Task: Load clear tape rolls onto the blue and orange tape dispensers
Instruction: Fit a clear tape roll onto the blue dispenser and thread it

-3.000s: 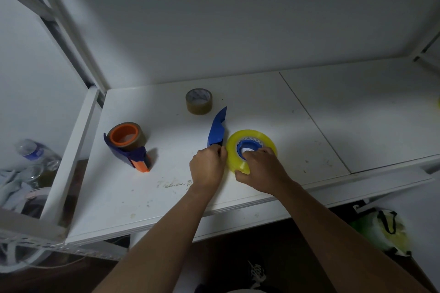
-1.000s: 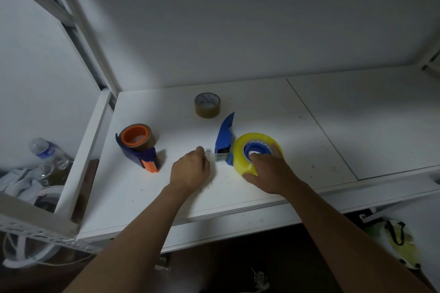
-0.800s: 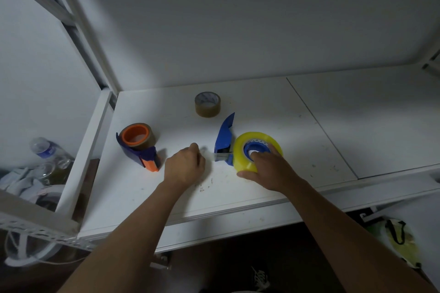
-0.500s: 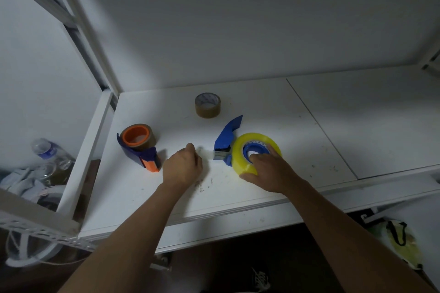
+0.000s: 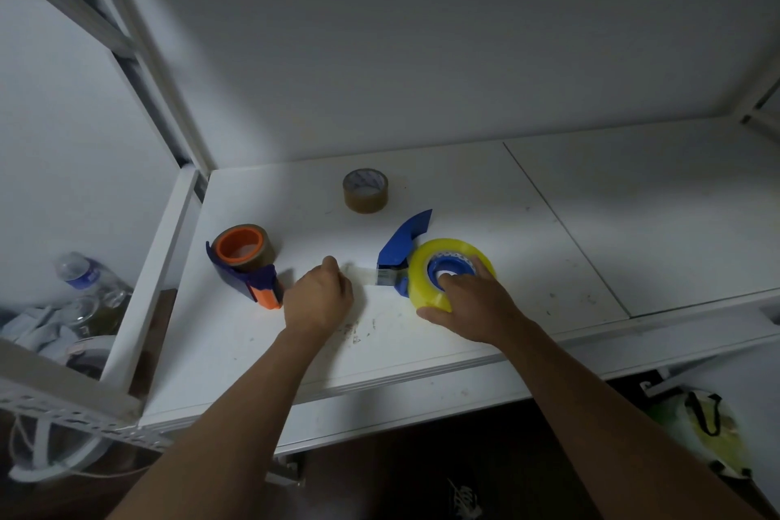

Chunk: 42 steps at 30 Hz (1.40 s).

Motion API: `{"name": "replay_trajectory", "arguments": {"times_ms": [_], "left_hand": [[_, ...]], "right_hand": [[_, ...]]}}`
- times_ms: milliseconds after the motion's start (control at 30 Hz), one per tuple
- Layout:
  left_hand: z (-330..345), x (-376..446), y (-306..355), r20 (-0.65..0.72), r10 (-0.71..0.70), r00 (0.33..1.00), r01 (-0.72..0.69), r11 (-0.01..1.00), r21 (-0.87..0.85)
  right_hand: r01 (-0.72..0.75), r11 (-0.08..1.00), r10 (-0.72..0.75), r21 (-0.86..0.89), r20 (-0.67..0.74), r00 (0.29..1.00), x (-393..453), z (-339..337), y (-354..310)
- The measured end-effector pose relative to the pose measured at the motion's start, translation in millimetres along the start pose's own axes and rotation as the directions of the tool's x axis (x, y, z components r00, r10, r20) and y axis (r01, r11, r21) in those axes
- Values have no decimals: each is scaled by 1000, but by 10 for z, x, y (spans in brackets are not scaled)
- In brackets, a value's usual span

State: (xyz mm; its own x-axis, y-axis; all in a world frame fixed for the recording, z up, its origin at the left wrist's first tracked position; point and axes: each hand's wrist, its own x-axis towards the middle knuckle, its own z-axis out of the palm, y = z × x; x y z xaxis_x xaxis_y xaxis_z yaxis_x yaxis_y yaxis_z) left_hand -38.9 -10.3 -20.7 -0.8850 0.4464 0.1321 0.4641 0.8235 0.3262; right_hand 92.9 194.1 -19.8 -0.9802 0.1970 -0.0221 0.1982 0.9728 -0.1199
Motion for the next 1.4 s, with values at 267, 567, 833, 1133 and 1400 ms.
{"name": "replay_trajectory", "arguments": {"times_ms": [267, 567, 833, 1133, 1400], "left_hand": [[-5, -73, -18, -12, 53, 999, -53, 999, -6], [-57, -159, -112, -19, 149, 989, -149, 988, -27], [-76, -209, -169, -17, 111, 994, -112, 992, -50], [-92, -115, -212, -28, -21, 999, 19, 997, -72], [34, 20, -192, 75, 4, 997, 7, 989, -147]], "right_hand": [[-19, 1000, 19, -7, -8, 1000, 64, 25, 27], [-56, 998, 56, 27, 19, 998, 94, -53, -11], [-125, 989, 130, 78, -53, 990, 66, -52, -77], [-108, 975, 93, 193, 88, 992, 54, -85, 71], [-4, 997, -13, 76, 223, 975, 42, -197, 262]]}}
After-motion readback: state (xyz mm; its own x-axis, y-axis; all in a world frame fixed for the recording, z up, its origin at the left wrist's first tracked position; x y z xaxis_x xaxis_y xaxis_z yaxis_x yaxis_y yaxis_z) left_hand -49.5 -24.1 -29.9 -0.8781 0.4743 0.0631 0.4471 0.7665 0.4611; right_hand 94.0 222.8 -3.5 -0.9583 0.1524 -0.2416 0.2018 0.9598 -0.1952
